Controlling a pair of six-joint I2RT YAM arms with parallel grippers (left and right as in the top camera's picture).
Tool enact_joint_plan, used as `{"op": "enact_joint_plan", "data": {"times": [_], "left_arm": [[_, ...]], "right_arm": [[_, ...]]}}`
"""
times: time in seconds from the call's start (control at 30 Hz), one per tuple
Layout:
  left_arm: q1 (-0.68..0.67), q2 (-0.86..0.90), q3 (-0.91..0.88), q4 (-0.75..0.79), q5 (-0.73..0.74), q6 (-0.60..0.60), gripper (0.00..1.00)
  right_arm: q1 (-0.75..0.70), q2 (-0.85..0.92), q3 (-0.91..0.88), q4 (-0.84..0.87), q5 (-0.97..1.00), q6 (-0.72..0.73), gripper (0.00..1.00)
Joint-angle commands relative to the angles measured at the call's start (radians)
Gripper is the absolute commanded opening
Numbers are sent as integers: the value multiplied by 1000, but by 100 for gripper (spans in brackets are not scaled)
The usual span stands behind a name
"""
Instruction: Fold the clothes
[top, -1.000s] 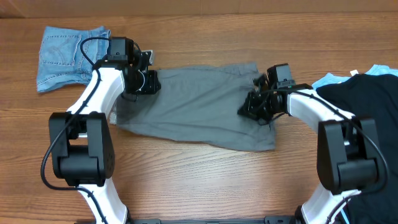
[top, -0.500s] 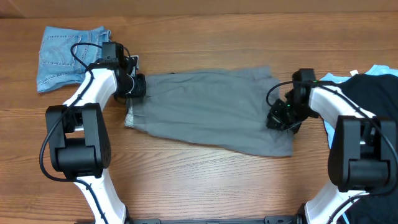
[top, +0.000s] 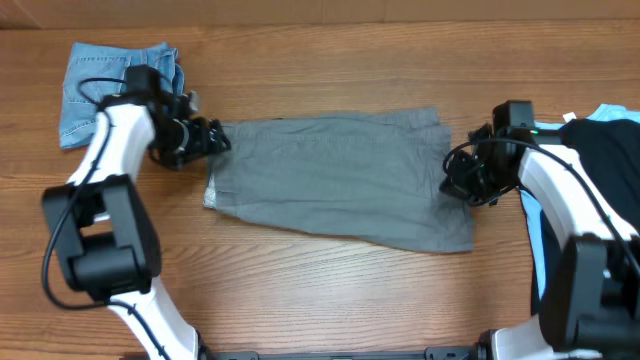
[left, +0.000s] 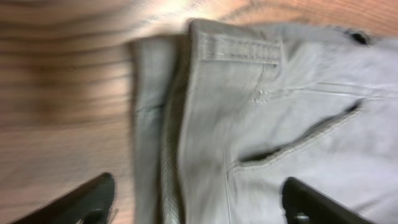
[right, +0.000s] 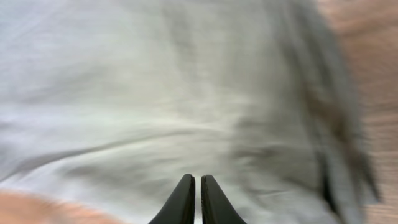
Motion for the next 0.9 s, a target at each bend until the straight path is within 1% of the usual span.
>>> {"op": "enact_joint_plan", "data": {"times": [0.0, 0.13, 0.2, 0.27, 0.33, 0.43, 0.57, 0.67, 0.73, 0.87], "left_arm": [[59, -65, 44, -64, 33, 4, 100], [111, -64, 14, -133, 10, 6, 100], [122, -64, -21, -132, 19, 48, 100], [123, -64, -56, -114, 27, 71, 100], [123, -64, -100, -79, 56, 71, 100], [123, -64, -144, -32, 56, 70, 100], [126, -64, -170, 29, 51, 59, 100], [126, -63, -174, 52, 51, 60, 100], [124, -60, -174, 64, 54, 60, 100], [107, -37, -174, 87, 107, 77, 100]], "right_arm": [[14, -46, 28, 10, -186, -91, 11], [65, -44, 13, 38, -175, -109, 17], [95, -43, -3, 71, -148, -100, 18], [119, -40, -22, 101, -103, -49, 19], [144, -30, -47, 128, -48, 32, 16], [162, -5, -84, 179, -39, 84, 15], [167, 49, -111, 230, -39, 77, 14], [167, 93, -116, 256, -59, 5, 15], [167, 119, -116, 260, -64, -8, 15], [167, 145, -116, 261, -64, -6, 15]]}}
